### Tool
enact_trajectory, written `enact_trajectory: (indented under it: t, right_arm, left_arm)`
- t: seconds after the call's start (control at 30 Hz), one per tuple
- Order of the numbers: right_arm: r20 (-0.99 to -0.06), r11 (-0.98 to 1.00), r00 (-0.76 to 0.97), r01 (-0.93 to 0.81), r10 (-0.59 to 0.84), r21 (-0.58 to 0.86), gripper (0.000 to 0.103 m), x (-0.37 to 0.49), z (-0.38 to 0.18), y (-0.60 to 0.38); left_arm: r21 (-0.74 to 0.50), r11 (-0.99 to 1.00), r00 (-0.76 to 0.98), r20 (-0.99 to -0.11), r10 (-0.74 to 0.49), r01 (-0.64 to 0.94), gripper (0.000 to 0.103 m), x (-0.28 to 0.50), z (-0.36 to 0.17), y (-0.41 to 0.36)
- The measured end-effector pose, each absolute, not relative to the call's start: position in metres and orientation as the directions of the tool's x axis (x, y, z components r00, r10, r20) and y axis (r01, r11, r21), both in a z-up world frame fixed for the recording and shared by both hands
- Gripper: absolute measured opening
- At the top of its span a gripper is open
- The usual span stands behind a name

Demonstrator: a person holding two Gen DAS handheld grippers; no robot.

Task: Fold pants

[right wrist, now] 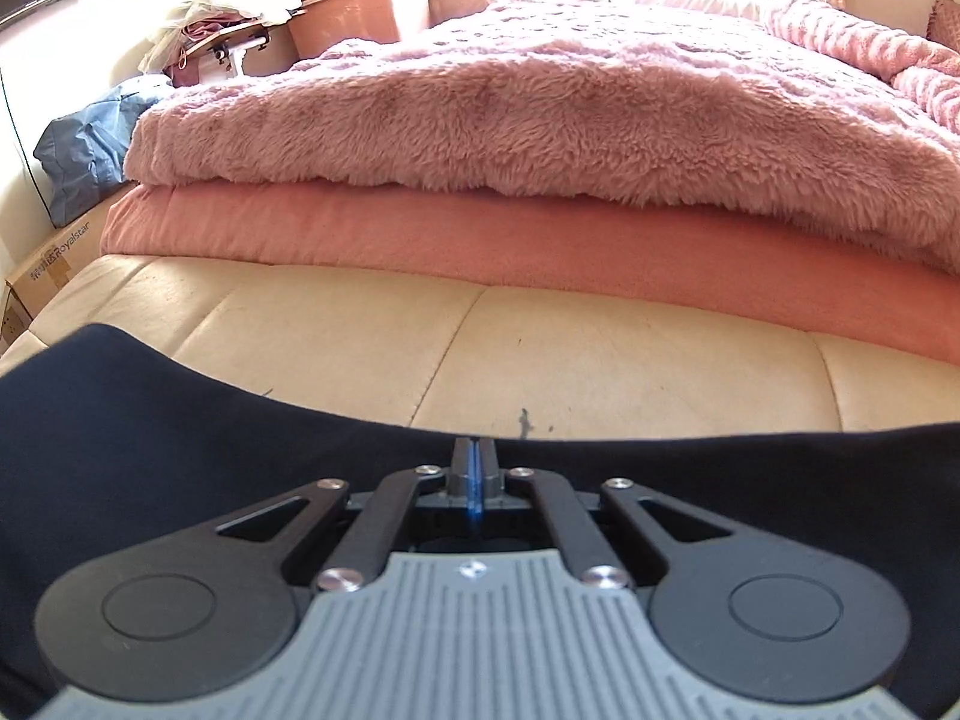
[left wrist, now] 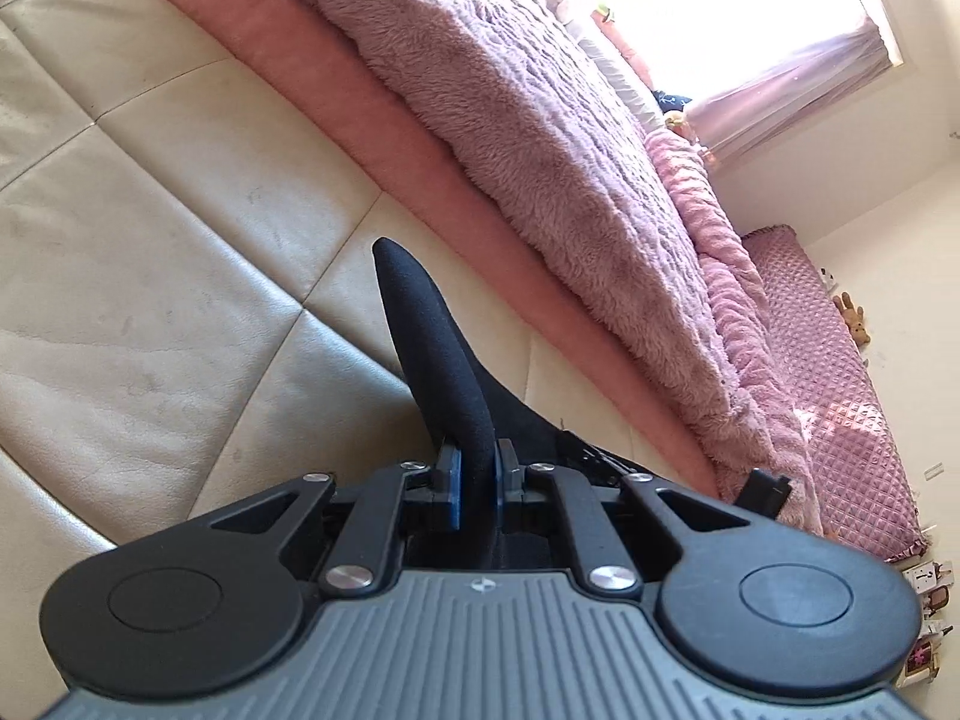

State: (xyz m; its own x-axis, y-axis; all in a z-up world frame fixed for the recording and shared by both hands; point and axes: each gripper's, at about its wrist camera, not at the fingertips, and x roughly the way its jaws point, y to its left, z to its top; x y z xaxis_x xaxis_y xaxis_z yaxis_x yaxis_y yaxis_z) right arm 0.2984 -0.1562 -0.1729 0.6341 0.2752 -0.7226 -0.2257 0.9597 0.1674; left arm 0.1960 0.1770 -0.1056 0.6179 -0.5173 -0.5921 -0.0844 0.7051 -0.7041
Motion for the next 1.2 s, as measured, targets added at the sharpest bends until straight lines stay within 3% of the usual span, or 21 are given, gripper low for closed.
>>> enact_trajectory:
  t: [0.2, 0.7, 1.0, 1.2]
  right_arm:
    - [-0.724, 0.961, 0.635, -0.226, 0.27, 0.161, 0.0, 0.296, -0.168, -0.154]
    - [-0.766, 0.95, 0.563, -0.216, 0.311, 0.227, 0.0, 0.167, -0.163, -0.178]
    - [-0.721, 0.933, 0.593, -0.203, 0.358, 0.296, 0.0, 0.152, -0.148, -0.205]
    - [-0.691, 0.946, 0.656, -0.123, 0.303, 0.299, 0.0, 0.133, -0.124, -0.259]
  left_arm:
    - [-0.721, 0.692, 0.623, -0.558, -0.549, -0.036, 0.01, 0.201, -0.084, 0.162]
    - [-0.754, 0.649, 0.58, -0.486, -0.654, 0.1, 0.01, 0.217, -0.036, 0.09]
    - [-0.729, 0.673, 0.533, -0.525, -0.664, 0.12, 0.01, 0.231, -0.019, 0.037]
    - [-0.695, 0.709, 0.482, -0.583, -0.654, 0.122, 0.01, 0.241, -0.014, -0.019]
